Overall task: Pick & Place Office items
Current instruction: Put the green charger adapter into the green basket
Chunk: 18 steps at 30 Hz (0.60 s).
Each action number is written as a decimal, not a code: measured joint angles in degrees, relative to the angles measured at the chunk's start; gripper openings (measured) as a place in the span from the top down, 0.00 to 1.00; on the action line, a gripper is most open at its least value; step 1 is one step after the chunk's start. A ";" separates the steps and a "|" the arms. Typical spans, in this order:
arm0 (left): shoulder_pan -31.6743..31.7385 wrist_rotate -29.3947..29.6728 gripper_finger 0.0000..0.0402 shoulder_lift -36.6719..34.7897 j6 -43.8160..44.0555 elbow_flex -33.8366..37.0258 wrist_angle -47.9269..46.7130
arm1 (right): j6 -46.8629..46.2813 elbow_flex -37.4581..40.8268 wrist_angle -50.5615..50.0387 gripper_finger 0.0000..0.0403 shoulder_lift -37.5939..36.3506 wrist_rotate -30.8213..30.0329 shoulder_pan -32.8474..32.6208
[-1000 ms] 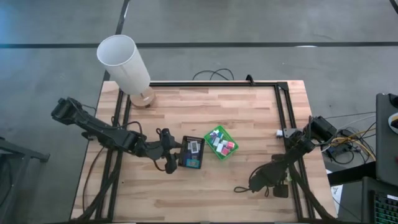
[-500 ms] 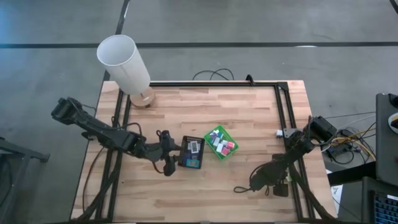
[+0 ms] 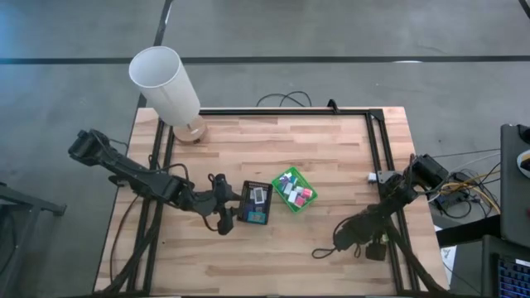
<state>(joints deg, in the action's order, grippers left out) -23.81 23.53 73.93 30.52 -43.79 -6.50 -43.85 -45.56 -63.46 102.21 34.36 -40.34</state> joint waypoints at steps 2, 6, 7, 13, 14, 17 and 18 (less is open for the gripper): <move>0.00 0.00 0.53 0.00 0.02 0.00 0.00 | -0.22 0.06 -0.04 0.28 0.00 0.01 0.00; 0.00 0.00 0.53 0.00 0.12 0.00 0.00 | -0.31 0.08 -0.17 0.43 0.00 0.15 0.00; 0.00 0.00 0.53 0.00 0.17 0.00 0.00 | -0.36 0.08 -0.17 0.47 0.00 0.22 0.00; 0.00 0.00 0.53 0.00 0.17 0.00 0.00 | -2.59 -0.19 -0.38 0.63 -0.09 0.80 0.00; 0.00 0.00 0.53 0.00 0.17 0.00 -0.02 | -2.69 -0.33 -0.44 0.63 -0.09 0.77 -0.02; 0.00 0.00 0.53 0.00 0.17 0.00 -0.02 | -2.84 -0.99 -0.48 0.63 -0.04 0.37 -0.07; 0.00 0.01 0.53 0.00 0.17 0.00 0.00 | -2.89 -1.19 -0.76 0.63 -0.04 0.35 -0.09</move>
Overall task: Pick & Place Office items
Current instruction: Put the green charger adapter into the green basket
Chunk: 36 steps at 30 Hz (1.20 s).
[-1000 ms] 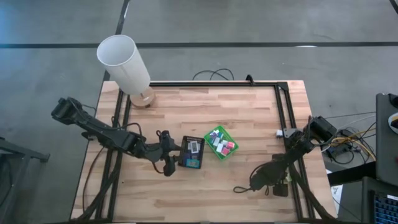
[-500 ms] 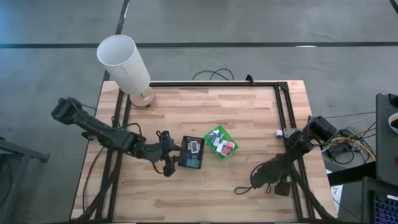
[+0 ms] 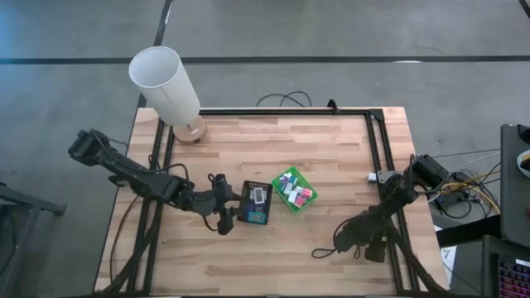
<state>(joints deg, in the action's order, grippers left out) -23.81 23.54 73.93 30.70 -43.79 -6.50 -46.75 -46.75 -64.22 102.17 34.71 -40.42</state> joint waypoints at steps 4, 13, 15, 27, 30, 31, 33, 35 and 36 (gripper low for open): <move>0.00 0.00 0.53 0.00 0.00 0.00 -0.02 | -1.81 -0.69 -1.82 0.63 0.00 -0.22 -0.45; 0.00 0.01 0.53 0.00 -0.02 0.00 -0.02 | -2.65 -4.06 -6.49 0.63 0.00 -0.79 -2.26; 0.00 0.01 0.53 0.00 -0.02 0.00 -0.02 | -2.82 -5.44 -8.37 0.63 0.00 -2.25 -2.49; 0.00 0.01 0.53 0.00 0.13 0.00 -0.02 | -8.08 -17.54 -14.17 0.63 -3.35 -24.10 -2.58; 0.00 0.01 0.53 0.00 1.20 0.00 -0.02 | -10.87 -20.83 -16.04 0.63 -4.69 -32.65 -2.58; 0.00 -0.01 0.53 0.00 1.35 0.00 -0.02 | -11.51 -21.97 -16.70 0.63 -5.06 -35.64 -2.58; 0.00 -0.04 0.53 0.00 2.13 0.00 -0.02 | -12.05 -24.05 -17.61 0.63 -5.80 -41.70 -2.58; 0.00 -0.05 0.53 0.00 2.81 0.00 0.00 | -12.44 -25.79 -18.21 0.63 -6.60 -48.02 -2.58; -0.01 -0.05 0.53 0.00 3.02 0.00 0.00 | -12.60 -26.58 -18.24 0.63 -6.94 -51.53 -2.58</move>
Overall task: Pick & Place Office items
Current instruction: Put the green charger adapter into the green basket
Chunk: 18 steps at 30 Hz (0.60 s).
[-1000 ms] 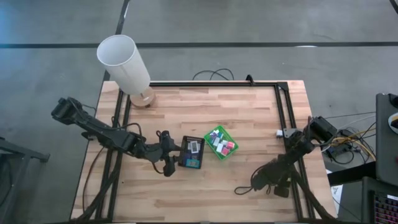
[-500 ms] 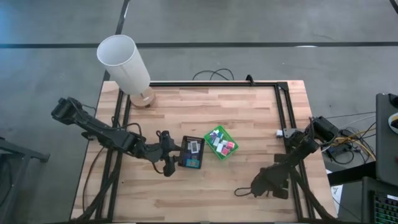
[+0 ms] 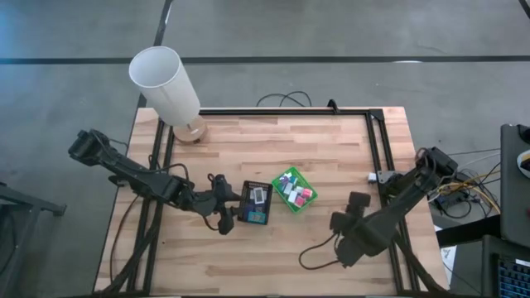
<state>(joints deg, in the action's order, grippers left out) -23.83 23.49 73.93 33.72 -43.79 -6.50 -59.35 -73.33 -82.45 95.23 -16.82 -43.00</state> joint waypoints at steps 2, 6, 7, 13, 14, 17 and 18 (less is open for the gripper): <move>-0.03 0.00 0.53 0.00 0.48 0.00 -0.01 | -0.37 -1.44 0.15 0.63 -0.64 -7.63 0.00; -0.03 -0.05 0.53 0.00 1.28 0.00 0.02 | -0.66 -3.65 0.56 0.63 -1.10 -22.53 0.04; -0.03 -0.03 0.53 0.00 1.48 0.00 0.04 | -0.68 -4.03 0.71 0.63 -1.10 -25.33 0.10; -0.03 -0.16 0.53 0.00 3.56 0.00 0.03 | 1.29 -3.70 4.12 0.63 -1.10 -32.57 1.21; -0.03 -0.16 0.53 0.00 3.92 0.00 0.04 | 2.04 -3.35 4.71 0.63 -1.10 -32.57 1.67; -0.03 -0.17 0.53 0.00 4.51 0.00 0.04 | 4.82 -2.08 7.40 0.63 -1.10 -32.63 3.19; -0.03 -0.16 0.53 0.00 4.67 0.00 0.04 | 5.95 -1.68 8.38 0.63 -1.10 -32.63 3.76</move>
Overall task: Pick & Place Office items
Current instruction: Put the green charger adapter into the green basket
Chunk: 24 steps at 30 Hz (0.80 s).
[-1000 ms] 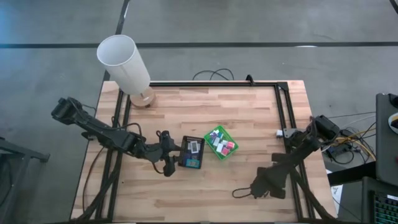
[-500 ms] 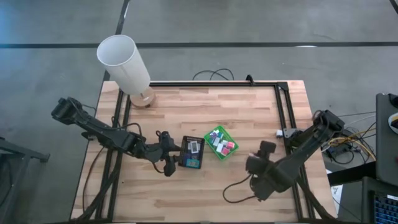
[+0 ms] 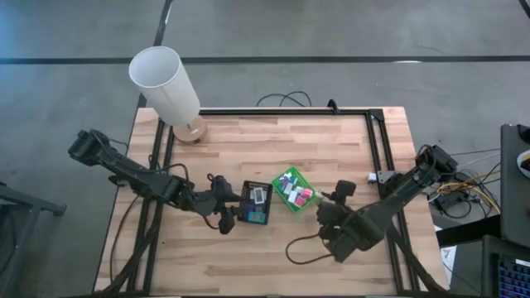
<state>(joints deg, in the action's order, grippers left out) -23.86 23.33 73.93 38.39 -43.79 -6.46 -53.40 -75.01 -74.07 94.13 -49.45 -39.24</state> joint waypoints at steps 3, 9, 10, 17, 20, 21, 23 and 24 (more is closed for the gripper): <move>0.02 0.00 0.53 0.00 0.41 0.00 0.01 | 4.07 0.53 3.45 0.63 0.00 0.02 1.86; 0.02 0.00 0.53 0.00 0.46 0.00 0.03 | 14.80 0.56 13.51 0.63 0.00 2.22 6.47; 0.02 0.00 0.53 0.00 0.46 0.00 0.01 | 16.53 0.56 15.18 0.63 0.00 2.89 7.32; 0.02 0.02 0.53 0.00 0.45 0.00 0.01 | 24.00 0.57 21.18 0.63 0.00 5.42 12.88; 0.02 0.02 0.53 0.00 0.44 0.00 0.01 | 24.17 0.97 21.33 0.63 0.00 7.58 15.21; 0.02 0.02 0.53 0.00 0.44 0.00 0.01 | 24.29 1.25 21.32 0.63 0.00 8.22 15.85; 0.02 0.02 0.53 0.00 0.45 0.00 0.01 | 25.40 2.28 22.41 0.63 0.00 9.64 17.03; 0.02 0.02 0.53 0.00 0.44 0.00 0.01 | 26.30 2.89 23.48 0.63 0.00 10.47 17.54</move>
<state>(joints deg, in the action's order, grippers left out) -23.83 23.35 73.93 38.83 -43.79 -6.46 -27.10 -72.12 -50.59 94.13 -38.98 -21.69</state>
